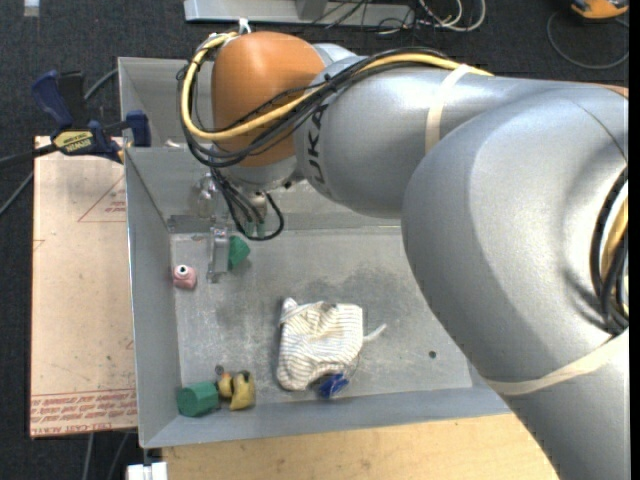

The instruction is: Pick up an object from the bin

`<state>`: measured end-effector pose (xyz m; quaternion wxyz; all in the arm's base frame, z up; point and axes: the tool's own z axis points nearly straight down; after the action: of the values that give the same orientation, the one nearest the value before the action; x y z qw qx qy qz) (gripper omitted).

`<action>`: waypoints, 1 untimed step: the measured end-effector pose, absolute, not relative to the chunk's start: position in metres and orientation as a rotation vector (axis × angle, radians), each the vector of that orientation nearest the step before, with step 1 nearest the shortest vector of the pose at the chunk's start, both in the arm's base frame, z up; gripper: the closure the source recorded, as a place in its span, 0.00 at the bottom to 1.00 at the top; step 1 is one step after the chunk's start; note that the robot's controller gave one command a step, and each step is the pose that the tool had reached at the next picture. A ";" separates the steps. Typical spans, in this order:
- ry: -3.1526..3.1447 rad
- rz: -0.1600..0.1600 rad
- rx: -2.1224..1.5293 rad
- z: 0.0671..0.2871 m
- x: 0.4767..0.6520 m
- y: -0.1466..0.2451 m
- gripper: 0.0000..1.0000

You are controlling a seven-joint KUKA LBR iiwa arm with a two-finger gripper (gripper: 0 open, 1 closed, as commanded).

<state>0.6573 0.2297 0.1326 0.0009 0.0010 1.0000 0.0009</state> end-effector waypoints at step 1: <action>3.140 0.003 0.003 0.133 0.657 0.230 0.00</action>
Offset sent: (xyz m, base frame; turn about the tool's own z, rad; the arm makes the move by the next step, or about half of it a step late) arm -0.0052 -0.0326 -0.0626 0.0150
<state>0.6573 0.2297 0.1325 0.0009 0.0010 1.0000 0.0009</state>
